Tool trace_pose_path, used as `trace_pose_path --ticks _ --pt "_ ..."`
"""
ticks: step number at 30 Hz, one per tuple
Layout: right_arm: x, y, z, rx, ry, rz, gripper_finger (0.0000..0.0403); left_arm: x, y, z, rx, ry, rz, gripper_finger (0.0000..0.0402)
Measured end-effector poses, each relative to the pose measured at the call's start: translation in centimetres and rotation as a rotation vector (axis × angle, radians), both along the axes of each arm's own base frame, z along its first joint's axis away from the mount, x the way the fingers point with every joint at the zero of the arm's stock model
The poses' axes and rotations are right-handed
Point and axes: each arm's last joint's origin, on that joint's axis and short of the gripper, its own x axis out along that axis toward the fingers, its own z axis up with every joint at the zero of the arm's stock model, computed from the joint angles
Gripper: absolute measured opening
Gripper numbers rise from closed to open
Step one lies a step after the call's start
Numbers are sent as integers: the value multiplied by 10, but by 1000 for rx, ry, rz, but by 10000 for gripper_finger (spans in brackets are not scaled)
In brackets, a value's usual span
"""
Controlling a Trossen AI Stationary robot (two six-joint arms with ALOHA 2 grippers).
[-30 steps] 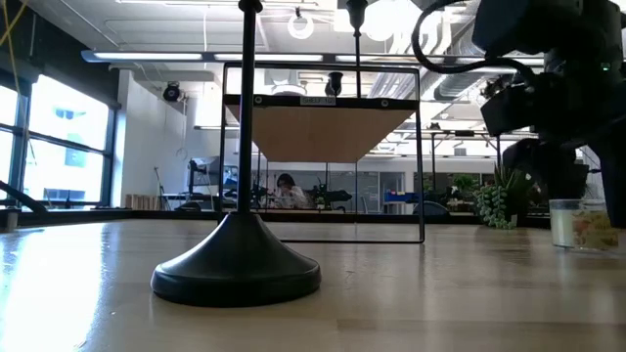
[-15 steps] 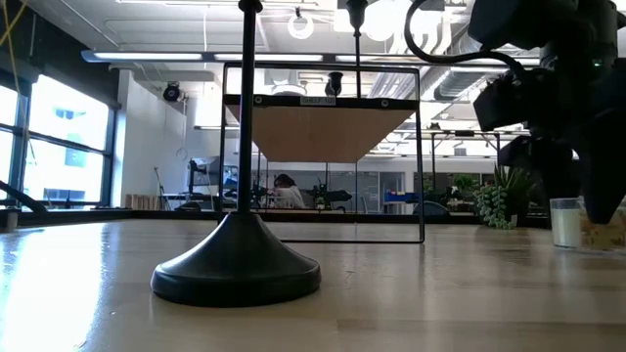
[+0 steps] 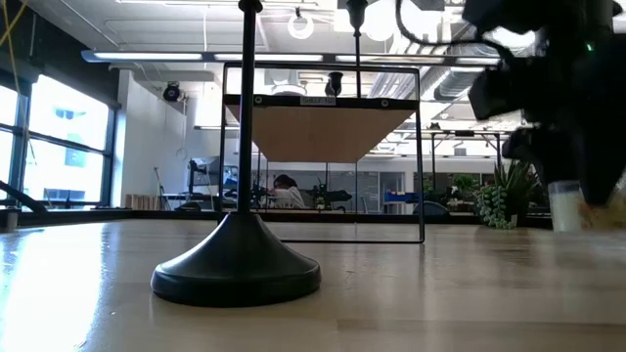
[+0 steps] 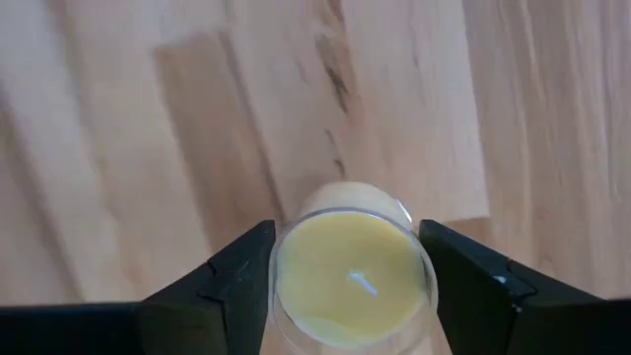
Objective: Pick & Place candle stick holders
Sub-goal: Put the yellow scented candle on the shelf
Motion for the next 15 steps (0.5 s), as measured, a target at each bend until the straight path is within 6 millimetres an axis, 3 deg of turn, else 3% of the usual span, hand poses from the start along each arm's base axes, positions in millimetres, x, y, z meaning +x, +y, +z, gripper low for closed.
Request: trace_pose_path --ticks 8,15 --pt "9 1 52 -115 40 65 216 0 1 0 5 2 38 351" --pt "16 0 118 -187 -10 84 216 0 2 -3 46 20 60 351"
